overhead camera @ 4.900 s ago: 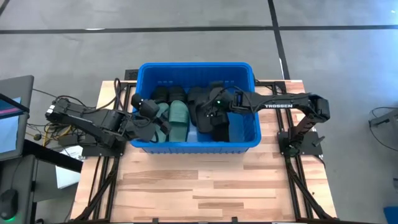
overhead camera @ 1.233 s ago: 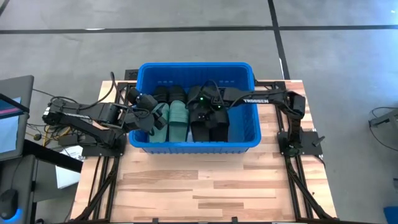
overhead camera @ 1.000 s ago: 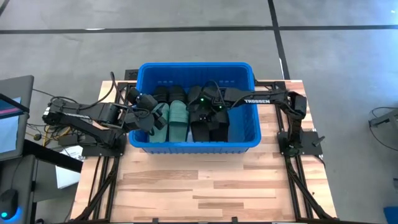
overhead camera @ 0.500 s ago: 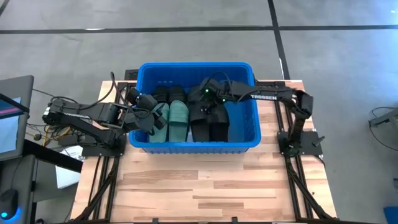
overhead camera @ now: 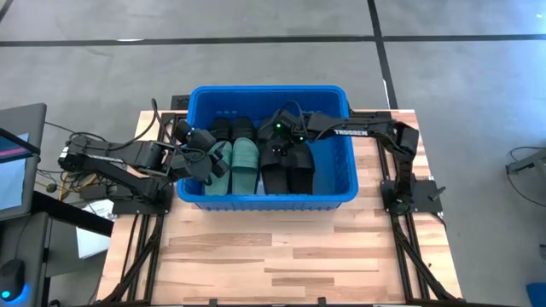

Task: Pick and place slides into bin
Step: Put the black slide into the blue bin

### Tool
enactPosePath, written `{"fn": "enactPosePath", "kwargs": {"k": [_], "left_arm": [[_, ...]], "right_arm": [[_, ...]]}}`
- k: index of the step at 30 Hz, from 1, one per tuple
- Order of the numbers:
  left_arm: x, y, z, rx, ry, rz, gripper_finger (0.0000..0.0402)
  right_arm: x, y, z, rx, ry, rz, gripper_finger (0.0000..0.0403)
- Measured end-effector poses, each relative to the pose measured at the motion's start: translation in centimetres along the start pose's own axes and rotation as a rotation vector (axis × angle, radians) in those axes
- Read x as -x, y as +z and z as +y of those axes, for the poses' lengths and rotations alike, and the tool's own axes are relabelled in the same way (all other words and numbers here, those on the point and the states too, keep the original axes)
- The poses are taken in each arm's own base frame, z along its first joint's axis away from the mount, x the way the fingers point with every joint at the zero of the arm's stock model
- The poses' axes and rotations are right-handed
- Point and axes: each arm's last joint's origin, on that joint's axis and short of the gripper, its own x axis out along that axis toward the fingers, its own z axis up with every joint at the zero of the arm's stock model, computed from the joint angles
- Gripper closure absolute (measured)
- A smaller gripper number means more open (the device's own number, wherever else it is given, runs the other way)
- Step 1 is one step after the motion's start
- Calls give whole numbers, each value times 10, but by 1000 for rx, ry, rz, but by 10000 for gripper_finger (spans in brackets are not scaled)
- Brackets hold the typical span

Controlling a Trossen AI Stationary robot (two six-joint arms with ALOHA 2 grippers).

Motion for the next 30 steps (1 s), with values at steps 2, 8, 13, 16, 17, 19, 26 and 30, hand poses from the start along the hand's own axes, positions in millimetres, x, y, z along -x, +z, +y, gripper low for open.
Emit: {"fn": "enactPosePath", "kwargs": {"k": [2, 8, 13, 16, 17, 19, 26, 30], "left_arm": [[0, 0, 0, -1, 1, 0, 203], [0, 0, 0, -5, 3, 3, 203], [0, 0, 0, -6, 3, 3, 203], [0, 0, 0, -6, 3, 3, 203], [0, 0, 0, -7, 4, 3, 203], [0, -1, 1, -8, 4, 3, 203], [0, -2, 1, -20, 10, 12, 203], [0, -2, 1, -17, 10, 12, 203]], "right_arm": [[-4, 1, -1, -2, -10, -7, 272], [-10, -2, -2, -7, -24, 21, 272], [-14, -5, -2, -10, -33, 54, 272], [-17, -7, 1, -4, -21, 73, 272], [-16, -6, 2, 5, -16, 76, 272], [-16, -5, 6, 31, -4, 85, 272], [-14, -1, 11, 58, 4, 78, 272], [-13, 1, 15, 67, 17, 86, 272]]}}
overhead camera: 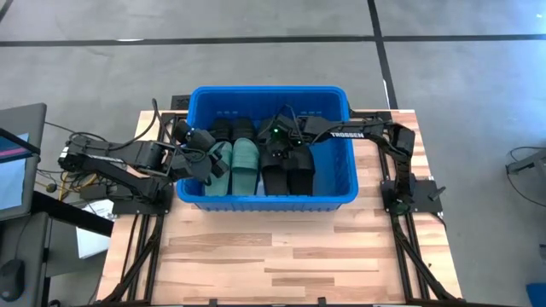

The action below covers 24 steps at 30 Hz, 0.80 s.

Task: Pick and place slides into bin
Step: Put the black slide into the blue bin, then return to Home Position

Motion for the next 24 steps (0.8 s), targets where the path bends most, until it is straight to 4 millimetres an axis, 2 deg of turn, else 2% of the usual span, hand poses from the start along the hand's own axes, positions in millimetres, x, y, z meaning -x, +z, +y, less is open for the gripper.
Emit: {"fn": "enactPosePath", "kwargs": {"k": [12, 17, 21, 24], "left_arm": [[0, 0, 0, -1, 2, 1, 203], [0, 0, 0, -3, 3, 2, 203], [0, 0, 0, -4, 3, 2, 203], [0, 0, 0, -5, 4, 1, 203]], "right_arm": [[14, 19, 2, 67, 29, -61, 272], [21, 21, -10, -7, -18, -68, 272], [44, 25, -27, -67, -64, -96, 272], [72, 30, -33, -73, -93, -137, 272]]}}
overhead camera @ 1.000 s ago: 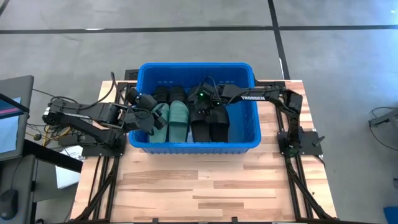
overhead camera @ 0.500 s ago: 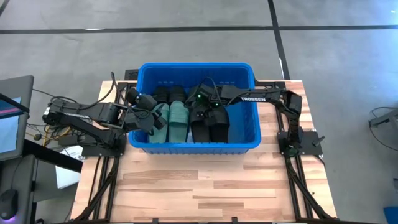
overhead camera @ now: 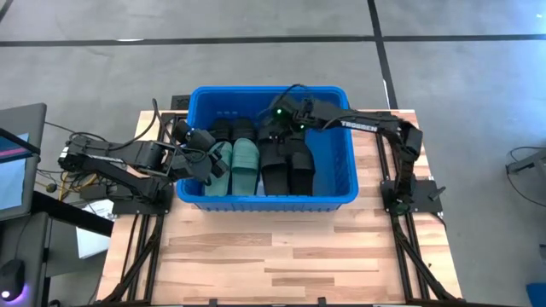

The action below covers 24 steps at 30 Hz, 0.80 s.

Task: Pick and place slides into bin
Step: Return to Home Position

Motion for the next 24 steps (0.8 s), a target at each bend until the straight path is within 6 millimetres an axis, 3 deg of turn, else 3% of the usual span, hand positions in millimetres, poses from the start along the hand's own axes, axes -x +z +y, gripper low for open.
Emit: {"fn": "enactPosePath", "kwargs": {"k": [5, 12, 20, 24], "left_arm": [[0, 1, 0, -5, 0, -4, 203], [0, 3, -1, 20, -12, -19, 203], [1, 5, -3, 44, -29, -31, 203], [3, 10, -7, 43, -59, -74, 203]], "right_arm": [[48, 16, -5, 1, -49, -121, 272], [101, 20, -7, -20, -116, -227, 272], [121, -3, -14, -77, -86, -113, 272], [134, -7, -15, -104, -28, -166, 272]]}}
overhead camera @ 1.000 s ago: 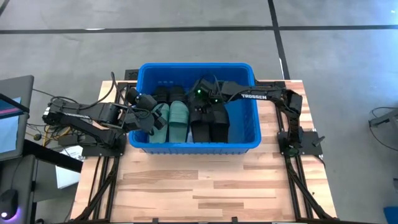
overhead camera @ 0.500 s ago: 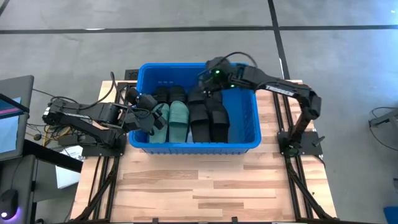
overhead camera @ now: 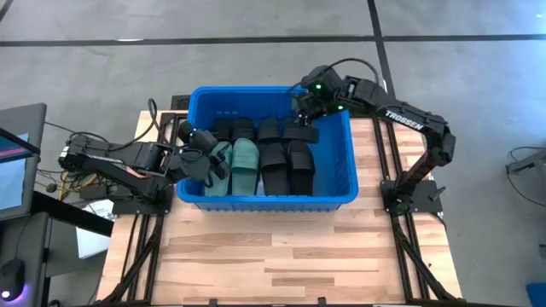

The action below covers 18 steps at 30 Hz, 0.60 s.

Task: Pick and place slides into bin
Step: Return to Home Position

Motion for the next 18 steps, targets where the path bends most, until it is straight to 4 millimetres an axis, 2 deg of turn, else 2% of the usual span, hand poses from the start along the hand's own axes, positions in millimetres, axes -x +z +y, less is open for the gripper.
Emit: {"fn": "enactPosePath", "kwargs": {"k": [4, 11, 14, 18], "left_arm": [[1, 6, -3, 8, -18, -40, 203], [1, 14, -5, 28, -35, -102, 203], [-1, 17, -2, -5, 39, -125, 203], [0, 27, -1, 143, 87, -201, 203]], "right_arm": [[16, 8, 3, -19, 28, -108, 272], [53, 19, 7, -177, -18, -253, 272], [73, 21, 10, -231, -28, -310, 272], [104, 22, 14, -265, -49, -408, 272]]}}
